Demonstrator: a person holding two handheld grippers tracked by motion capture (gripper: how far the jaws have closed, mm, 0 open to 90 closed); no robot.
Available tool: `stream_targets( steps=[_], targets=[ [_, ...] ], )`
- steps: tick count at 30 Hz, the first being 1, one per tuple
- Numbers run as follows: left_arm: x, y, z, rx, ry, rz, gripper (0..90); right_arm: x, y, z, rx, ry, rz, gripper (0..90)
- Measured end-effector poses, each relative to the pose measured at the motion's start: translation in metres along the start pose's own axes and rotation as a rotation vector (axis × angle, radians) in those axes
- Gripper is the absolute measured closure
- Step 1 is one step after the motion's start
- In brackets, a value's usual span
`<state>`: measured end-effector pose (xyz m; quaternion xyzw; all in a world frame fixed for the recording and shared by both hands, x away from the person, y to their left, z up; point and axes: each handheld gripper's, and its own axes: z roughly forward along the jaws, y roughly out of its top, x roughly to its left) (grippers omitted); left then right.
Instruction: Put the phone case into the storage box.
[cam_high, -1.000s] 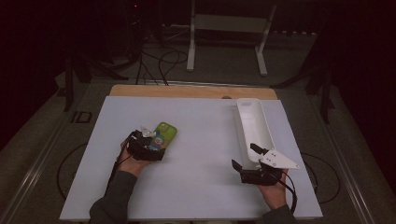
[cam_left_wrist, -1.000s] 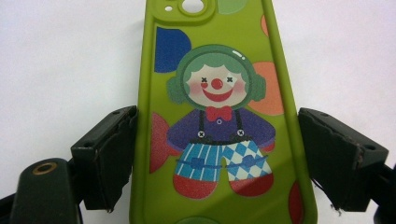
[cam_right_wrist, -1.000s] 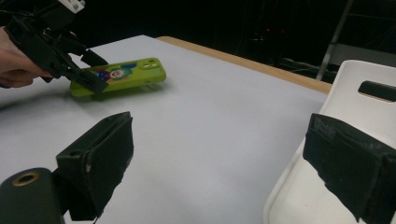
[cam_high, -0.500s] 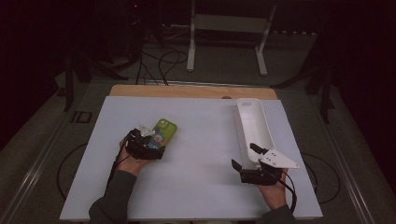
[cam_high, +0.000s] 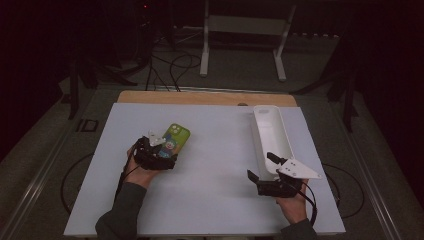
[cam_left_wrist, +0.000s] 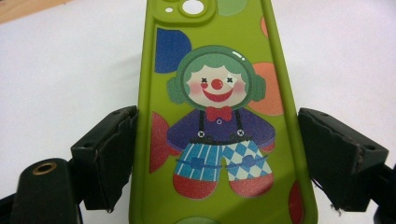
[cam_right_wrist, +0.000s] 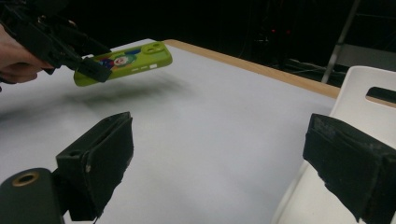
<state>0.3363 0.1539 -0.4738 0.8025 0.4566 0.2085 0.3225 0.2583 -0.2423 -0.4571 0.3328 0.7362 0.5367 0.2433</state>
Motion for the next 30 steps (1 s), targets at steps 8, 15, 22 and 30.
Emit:
stream_targets(
  steps=[8,15,22,30],
  targets=[
    [-0.002,0.005,-0.008,-0.033,0.007,0.013,16.3,-0.001,0.006,0.001,-0.002,0.008,-0.004,8.4],
    [-0.009,0.011,-0.016,-0.072,-0.001,0.024,16.2,-0.002,0.011,0.003,0.0,0.014,0.004,8.4],
    [-0.016,0.018,-0.022,-0.101,-0.011,0.038,16.2,-0.004,0.014,0.006,0.013,0.019,0.018,8.4],
    [-0.024,0.024,-0.026,-0.126,-0.015,0.058,16.3,-0.009,0.017,0.008,0.035,0.05,0.057,8.4]
  ],
)
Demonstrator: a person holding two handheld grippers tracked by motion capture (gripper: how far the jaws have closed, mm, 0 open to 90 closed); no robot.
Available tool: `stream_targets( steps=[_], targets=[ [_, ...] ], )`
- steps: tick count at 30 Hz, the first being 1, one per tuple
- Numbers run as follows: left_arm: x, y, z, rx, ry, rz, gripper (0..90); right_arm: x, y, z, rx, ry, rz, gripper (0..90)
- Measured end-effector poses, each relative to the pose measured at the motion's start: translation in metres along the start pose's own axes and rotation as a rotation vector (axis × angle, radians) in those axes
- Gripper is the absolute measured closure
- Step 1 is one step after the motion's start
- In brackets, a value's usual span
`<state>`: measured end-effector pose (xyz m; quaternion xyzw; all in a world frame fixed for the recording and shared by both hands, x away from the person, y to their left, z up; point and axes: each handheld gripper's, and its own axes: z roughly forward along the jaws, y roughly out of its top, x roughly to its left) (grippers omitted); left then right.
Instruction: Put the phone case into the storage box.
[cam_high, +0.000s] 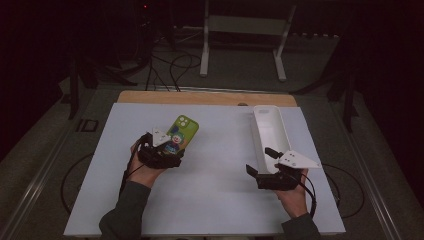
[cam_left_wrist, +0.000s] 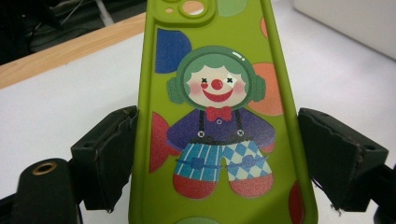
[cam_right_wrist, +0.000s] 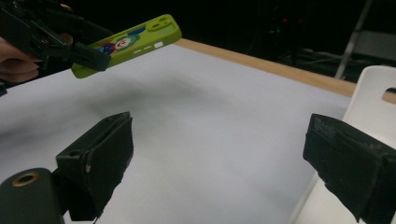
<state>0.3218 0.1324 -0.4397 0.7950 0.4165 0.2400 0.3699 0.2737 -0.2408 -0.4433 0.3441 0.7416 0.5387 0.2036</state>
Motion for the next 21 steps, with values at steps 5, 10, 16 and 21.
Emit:
stream_targets(
  steps=[5,10,16,21],
  targets=[
    [-0.006,0.004,-0.004,-0.027,-0.009,0.015,16.3,-0.001,0.005,0.0,-0.005,0.003,0.006,8.4],
    [-0.009,0.007,-0.006,-0.044,-0.012,0.03,16.3,-0.002,0.008,0.001,-0.019,0.013,0.024,8.4],
    [-0.014,0.01,-0.008,-0.06,-0.022,0.043,16.3,-0.005,0.01,0.001,-0.026,0.021,0.049,8.4],
    [-0.016,0.011,-0.009,-0.07,-0.025,0.056,16.3,-0.003,0.01,0.003,-0.02,0.024,0.053,8.4]
  ],
)
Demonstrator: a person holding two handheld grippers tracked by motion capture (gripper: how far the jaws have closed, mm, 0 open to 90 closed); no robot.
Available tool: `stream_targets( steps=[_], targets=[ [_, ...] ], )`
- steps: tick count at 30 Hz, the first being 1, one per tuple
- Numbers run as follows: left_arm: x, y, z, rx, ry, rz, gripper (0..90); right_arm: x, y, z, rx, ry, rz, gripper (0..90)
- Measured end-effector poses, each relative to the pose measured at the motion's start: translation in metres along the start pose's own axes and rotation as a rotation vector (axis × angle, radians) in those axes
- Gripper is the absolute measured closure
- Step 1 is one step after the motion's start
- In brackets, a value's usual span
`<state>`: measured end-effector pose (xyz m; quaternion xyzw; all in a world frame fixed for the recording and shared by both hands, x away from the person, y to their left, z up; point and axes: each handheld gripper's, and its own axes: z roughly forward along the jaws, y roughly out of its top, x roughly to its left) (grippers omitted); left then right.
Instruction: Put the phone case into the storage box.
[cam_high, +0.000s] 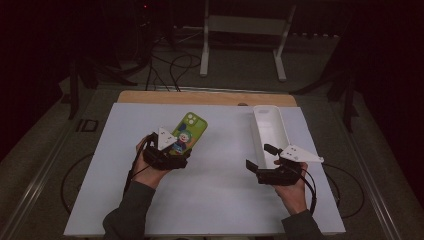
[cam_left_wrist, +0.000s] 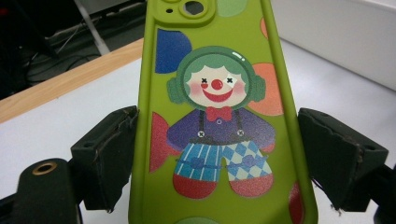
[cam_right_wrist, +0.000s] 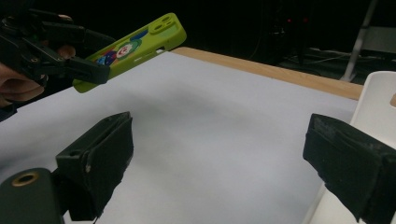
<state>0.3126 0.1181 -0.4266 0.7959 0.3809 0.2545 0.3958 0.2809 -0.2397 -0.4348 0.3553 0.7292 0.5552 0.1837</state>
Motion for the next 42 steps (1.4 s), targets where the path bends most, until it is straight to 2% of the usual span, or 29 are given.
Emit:
stream_targets(
  steps=[7,13,31,42],
  targets=[
    [-0.006,0.004,0.0,-0.016,-0.01,0.02,16.2,0.001,0.002,0.003,0.004,0.003,0.003,8.4],
    [-0.009,0.006,0.0,-0.026,-0.02,0.037,16.3,0.001,0.006,0.004,0.001,0.018,0.026,8.4],
    [-0.018,0.011,-0.002,-0.048,-0.043,0.079,16.2,0.007,0.019,0.009,0.001,0.034,0.004,8.3],
    [-0.025,0.013,-0.002,-0.061,-0.069,0.106,16.2,0.007,0.022,0.013,0.016,0.038,0.026,8.3]
  ],
)
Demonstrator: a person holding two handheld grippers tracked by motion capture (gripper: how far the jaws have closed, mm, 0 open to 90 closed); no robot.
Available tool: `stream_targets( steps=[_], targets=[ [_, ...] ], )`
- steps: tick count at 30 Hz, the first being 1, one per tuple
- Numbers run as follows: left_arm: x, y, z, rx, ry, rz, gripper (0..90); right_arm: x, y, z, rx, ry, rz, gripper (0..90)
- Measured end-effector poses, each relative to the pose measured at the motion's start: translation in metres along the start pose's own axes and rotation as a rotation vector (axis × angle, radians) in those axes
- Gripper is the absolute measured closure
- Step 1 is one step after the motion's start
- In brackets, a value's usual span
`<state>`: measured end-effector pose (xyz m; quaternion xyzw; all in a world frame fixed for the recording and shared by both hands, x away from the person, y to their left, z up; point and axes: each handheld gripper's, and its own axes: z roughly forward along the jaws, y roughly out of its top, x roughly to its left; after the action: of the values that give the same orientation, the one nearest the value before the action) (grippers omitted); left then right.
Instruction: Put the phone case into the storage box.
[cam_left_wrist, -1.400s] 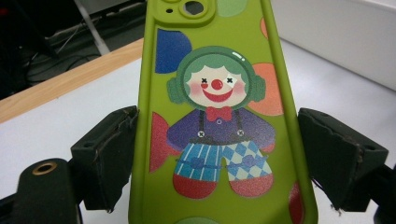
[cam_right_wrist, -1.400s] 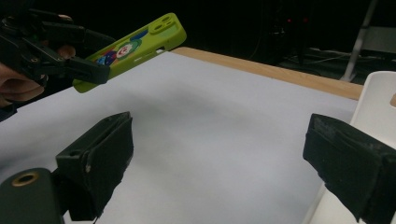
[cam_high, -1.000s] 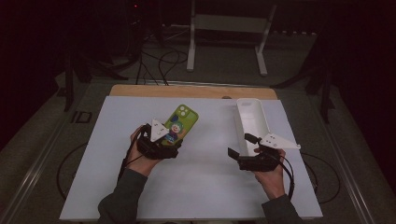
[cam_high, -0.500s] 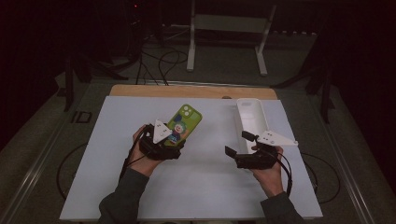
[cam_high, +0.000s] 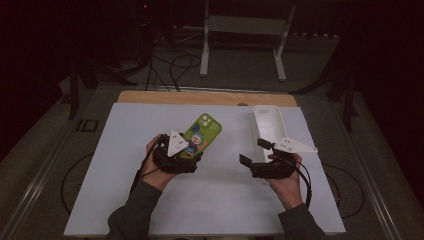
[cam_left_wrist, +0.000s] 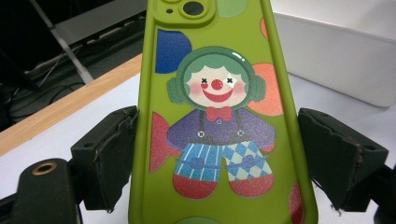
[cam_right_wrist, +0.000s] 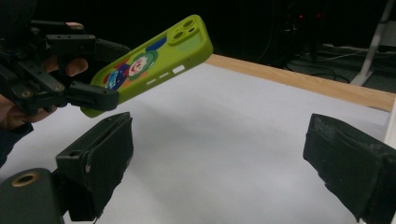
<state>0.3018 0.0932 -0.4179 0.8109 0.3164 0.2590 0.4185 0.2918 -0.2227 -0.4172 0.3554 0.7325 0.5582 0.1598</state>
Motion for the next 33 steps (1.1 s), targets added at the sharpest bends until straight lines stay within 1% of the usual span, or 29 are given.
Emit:
stream_targets(
  steps=[7,13,19,22,33],
  targets=[
    [-0.004,0.002,0.002,-0.009,-0.017,0.016,16.2,0.001,0.003,0.005,0.015,0.003,0.015,8.4],
    [-0.008,0.003,0.005,-0.013,-0.036,0.04,16.2,0.003,0.007,0.008,0.025,0.011,0.021,8.4],
    [-0.01,0.004,0.005,-0.024,-0.054,0.055,16.2,0.003,0.008,0.01,0.028,0.03,0.044,8.4],
    [-0.01,0.004,0.005,-0.03,-0.063,0.059,16.2,0.003,0.009,0.012,0.031,0.037,0.044,8.4],
    [-0.017,0.008,0.005,-0.052,-0.093,0.087,16.2,0.004,0.011,0.019,0.029,0.075,0.075,8.4]
  ],
)
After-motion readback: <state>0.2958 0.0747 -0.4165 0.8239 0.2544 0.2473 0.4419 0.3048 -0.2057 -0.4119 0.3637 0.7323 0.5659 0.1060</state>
